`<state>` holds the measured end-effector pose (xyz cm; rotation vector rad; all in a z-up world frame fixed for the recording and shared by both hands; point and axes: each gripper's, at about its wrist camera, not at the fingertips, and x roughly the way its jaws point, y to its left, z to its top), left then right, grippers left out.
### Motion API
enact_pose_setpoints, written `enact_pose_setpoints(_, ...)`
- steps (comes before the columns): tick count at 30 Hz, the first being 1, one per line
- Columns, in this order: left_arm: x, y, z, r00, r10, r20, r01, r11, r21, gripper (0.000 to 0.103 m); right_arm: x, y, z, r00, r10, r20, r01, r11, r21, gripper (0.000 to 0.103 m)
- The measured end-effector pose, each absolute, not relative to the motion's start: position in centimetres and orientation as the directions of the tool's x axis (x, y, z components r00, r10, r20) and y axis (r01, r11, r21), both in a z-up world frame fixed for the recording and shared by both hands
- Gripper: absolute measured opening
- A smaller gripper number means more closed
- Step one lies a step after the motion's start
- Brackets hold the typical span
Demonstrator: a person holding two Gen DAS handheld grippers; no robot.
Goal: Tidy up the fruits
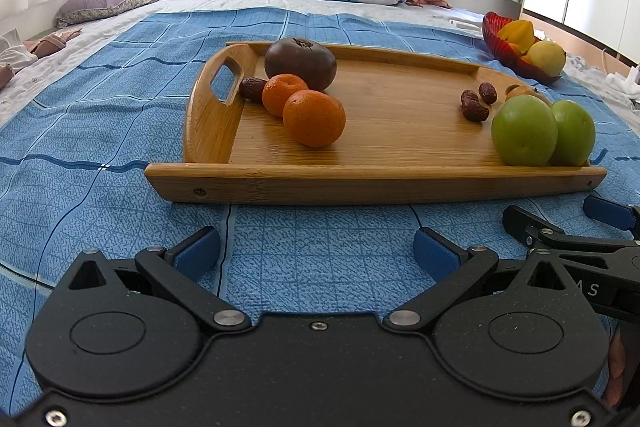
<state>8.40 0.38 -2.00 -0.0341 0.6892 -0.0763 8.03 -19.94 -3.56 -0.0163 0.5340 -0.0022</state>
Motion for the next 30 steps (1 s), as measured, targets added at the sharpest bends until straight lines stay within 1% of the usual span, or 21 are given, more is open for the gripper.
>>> enact_pose_setpoints(30,8.35,0.23,-2.03,0.77,-0.077,-0.633,0.061,0.997,-0.047,0.103,8.0,-19.94,-3.61,0.861,-0.006,-0.508,-0.002,1.0,-0.016,0.103)
